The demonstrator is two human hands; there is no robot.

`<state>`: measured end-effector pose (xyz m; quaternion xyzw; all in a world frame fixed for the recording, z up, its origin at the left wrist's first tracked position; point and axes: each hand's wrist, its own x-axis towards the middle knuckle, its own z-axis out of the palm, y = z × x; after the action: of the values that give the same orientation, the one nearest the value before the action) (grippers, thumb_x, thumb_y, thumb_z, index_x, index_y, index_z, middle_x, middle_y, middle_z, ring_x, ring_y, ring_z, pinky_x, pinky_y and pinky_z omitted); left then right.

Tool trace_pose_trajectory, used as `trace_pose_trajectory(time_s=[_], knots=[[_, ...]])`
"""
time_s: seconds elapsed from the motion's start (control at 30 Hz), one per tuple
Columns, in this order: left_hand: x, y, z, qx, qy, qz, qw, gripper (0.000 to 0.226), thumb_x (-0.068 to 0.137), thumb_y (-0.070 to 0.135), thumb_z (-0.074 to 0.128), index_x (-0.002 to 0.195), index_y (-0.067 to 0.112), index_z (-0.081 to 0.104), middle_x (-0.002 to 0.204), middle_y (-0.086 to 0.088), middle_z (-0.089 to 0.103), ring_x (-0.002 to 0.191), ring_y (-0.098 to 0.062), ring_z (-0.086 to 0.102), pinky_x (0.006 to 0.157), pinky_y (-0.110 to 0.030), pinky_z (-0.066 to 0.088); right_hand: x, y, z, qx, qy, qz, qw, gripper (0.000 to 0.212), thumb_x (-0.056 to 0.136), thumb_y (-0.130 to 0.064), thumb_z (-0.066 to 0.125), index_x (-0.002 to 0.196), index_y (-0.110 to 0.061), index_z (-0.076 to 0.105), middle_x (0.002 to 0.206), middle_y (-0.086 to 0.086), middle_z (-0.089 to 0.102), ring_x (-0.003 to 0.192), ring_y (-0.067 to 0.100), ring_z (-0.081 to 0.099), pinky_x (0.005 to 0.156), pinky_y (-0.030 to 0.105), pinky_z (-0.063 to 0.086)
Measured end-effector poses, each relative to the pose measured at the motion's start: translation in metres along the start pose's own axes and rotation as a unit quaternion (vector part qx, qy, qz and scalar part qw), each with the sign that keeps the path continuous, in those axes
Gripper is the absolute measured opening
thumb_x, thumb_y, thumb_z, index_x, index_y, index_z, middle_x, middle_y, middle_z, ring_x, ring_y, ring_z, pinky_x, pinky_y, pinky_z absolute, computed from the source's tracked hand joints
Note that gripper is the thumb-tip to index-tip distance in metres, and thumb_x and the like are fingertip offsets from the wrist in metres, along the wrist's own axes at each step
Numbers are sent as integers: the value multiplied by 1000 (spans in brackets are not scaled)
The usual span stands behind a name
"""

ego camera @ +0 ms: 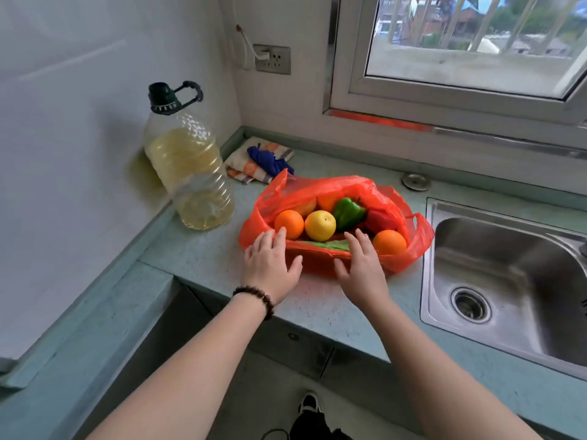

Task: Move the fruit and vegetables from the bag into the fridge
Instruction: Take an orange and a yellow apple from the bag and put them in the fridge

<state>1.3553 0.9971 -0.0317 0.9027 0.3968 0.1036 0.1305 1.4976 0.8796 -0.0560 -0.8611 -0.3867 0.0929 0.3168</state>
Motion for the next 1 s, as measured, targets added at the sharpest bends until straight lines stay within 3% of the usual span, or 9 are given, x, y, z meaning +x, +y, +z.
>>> trace_pose_trajectory(time_s=[0.27,0.53,0.73,1.0], knots=[[99,8,35,53,-17,15,998,62,92,42,44,146,17,26,152,-7,27,142,-24,20,114,-40,19,97,8,29,-32,-46,-20,998,67,84,-27,63,143,-13,33,154,12,25,143,28,19,117,41,20],[139,-12,63,56,-97,-3,994,77,86,47,55,148,23,16,156,-4,16,144,-23,13,115,-39,19,131,12,64,-59,-115,-45,991,80,78,-27,71,146,-19,27,156,9,18,144,26,15,118,37,16],[152,-22,76,5,-125,-22,992,88,79,48,66,147,23,17,154,-6,21,141,-24,20,113,-38,23,137,13,75,-62,-85,-31,994,82,77,-21,71,145,-23,27,155,7,21,143,25,19,116,36,21],[158,-43,66,-3,-103,54,993,85,78,50,66,146,23,21,149,-4,29,137,-23,29,107,-38,33,125,-2,79,-56,-24,29,998,79,77,-23,71,144,-24,29,151,5,28,138,24,26,112,36,28]])
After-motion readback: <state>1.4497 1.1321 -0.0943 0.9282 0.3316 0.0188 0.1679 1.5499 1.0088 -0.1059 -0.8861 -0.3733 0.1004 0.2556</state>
